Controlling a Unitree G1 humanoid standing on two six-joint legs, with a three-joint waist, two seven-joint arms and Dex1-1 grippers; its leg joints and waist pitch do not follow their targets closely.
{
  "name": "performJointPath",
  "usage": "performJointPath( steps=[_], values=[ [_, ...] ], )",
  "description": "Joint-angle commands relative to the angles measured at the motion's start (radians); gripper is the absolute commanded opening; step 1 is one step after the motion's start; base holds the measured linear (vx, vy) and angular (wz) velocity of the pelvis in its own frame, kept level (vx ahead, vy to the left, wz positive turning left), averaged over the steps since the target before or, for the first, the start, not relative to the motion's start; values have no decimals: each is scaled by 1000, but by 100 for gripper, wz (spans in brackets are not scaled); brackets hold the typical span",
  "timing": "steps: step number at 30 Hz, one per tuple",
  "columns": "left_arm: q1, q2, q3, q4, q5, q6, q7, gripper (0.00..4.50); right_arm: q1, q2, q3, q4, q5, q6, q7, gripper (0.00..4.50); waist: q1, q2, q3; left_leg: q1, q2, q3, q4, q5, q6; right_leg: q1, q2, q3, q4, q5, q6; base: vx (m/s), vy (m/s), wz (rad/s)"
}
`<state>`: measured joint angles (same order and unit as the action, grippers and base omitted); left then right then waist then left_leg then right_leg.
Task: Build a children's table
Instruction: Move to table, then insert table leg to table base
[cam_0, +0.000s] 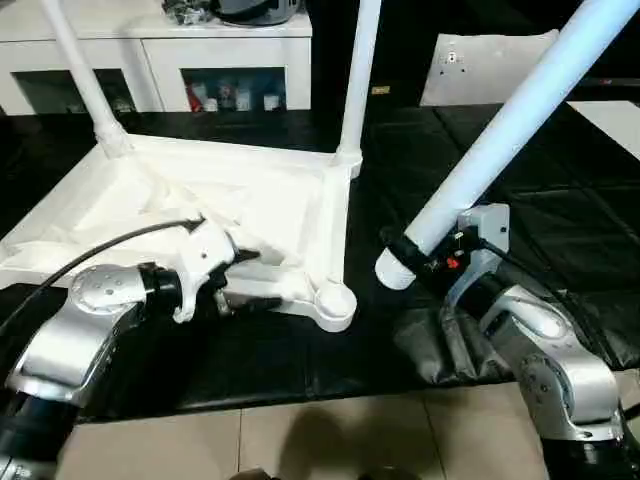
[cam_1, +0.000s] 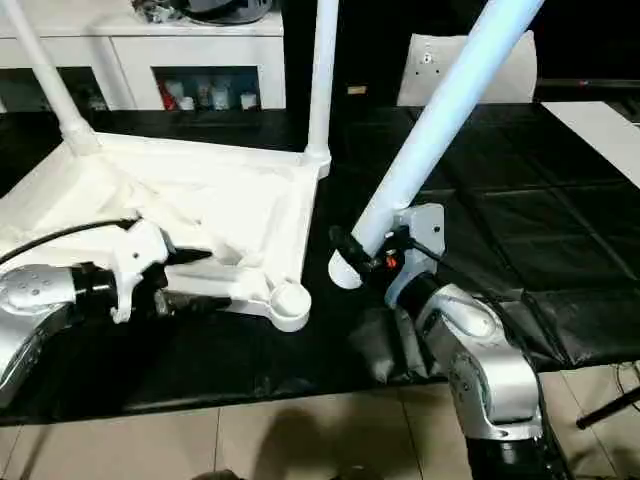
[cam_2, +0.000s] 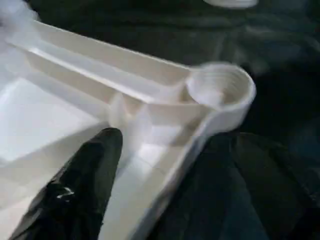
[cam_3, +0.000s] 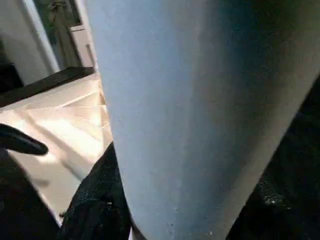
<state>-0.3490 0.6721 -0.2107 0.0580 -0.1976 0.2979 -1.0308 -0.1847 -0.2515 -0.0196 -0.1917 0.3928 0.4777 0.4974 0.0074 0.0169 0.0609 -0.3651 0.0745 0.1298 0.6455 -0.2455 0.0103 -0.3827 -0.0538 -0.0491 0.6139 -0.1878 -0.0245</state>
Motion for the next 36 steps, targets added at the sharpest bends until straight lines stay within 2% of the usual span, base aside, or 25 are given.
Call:
performJointPath(
  steps=[1,2,3,6,12,13,14,17,18,19,20,27,29,32,33,36],
  values=[
    [-38,17,-20,40,35,-35,-38,359,8,-8,-1,-5,8,0,15,189,1,14,-54,13,140,-55,-108,-219,-28,40,-125,73,-61,-150,-248,0,0,0],
    [-64,17,-32,81,53,-69,-52,350,10,-13,-1,-2,7,-1,20,189,-1,6,-54,7,144,-55,-110,-203,-24,46,-128,72,-59,-142,-252,0,0,0],
    [-84,16,-42,115,70,-101,-61,344,11,-15,-1,-1,8,-2,24,189,3,10,-56,11,144,-51,-108,-199,-23,42,-127,71,-60,-151,-249,0,0,0],
    [-127,9,-73,176,99,-139,-103,322,18,-19,3,-4,8,2,31,189,3,7,-57,10,148,-44,-108,-180,-21,43,-128,71,-59,-138,-252,0,0,0],
    [-194,-30,-133,275,132,-204,-158,278,26,-25,13,-1,3,-4,39,189,5,9,-59,8,151,-42,-107,-154,-17,46,-133,71,-57,-103,-271,0,0,0],
    [-222,-48,-152,322,145,-229,-181,268,31,-25,18,-4,2,-5,40,189,6,13,-59,9,150,-42,-106,-158,-16,44,-132,71,-59,-109,-272,0,0,0],
    [-240,-60,-162,351,153,-246,-194,261,35,-24,20,-6,1,-5,40,189,6,10,-59,12,150,-40,-106,-169,-18,43,-132,71,-63,-123,-269,0,0,0],
    [-271,-80,-175,401,168,-274,-212,254,40,-23,24,-10,-2,-5,40,189,7,9,-59,11,154,-40,-108,-177,-23,44,-134,70,-61,-129,-273,0,0,0],
    [-288,-88,-185,427,182,-293,-215,237,42,-23,25,-12,-2,-4,40,189,8,22,-59,11,154,-43,-108,-182,-28,43,-135,71,-59,-127,-274,0,0,0],
    [-304,-100,-192,453,191,-306,-217,219,46,-24,27,-16,-2,-3,40,189,4,14,-59,12,156,-41,-110,-190,-31,43,-132,70,-61,-119,-274,0,0,0],
    [-310,-103,-195,463,194,-311,-218,218,47,-24,28,-17,-2,-3,40,189,5,13,-59,12,155,-41,-109,-187,-30,44,-133,70,-59,-108,-279,0,0,0],
    [-388,-150,-231,624,255,-413,-243,159,68,-33,36,-35,-4,-4,37,189,12,14,-59,9,156,-39,-107,-155,-7,47,-137,70,-61,-85,-287,0,0,0],
    [-392,-153,-232,635,259,-421,-244,135,69,-33,37,-36,-5,-4,37,189,11,14,-58,9,158,-40,-108,-171,-11,48,-140,71,-63,-108,-287,0,0,0],
    [-409,-157,-235,675,270,-445,-248,125,70,-34,40,-40,-5,-3,36,189,12,14,-58,11,160,-40,-108,-176,-14,45,-139,71,-63,-116,-287,0,0,0],
    [-413,-158,-236,685,274,-452,-249,96,70,-33,41,-41,-4,-2,36,189,12,13,-57,11,159,-40,-109,-179,-14,44,-138,71,-64,-119,-287,0,0,0],
    [-423,-161,-237,712,282,-471,-251,85,70,-33,44,-42,-4,-2,35,189,15,13,-58,12,161,-41,-110,-183,-18,45,-142,71,-63,-112,-288,0,0,0]
  ],
)
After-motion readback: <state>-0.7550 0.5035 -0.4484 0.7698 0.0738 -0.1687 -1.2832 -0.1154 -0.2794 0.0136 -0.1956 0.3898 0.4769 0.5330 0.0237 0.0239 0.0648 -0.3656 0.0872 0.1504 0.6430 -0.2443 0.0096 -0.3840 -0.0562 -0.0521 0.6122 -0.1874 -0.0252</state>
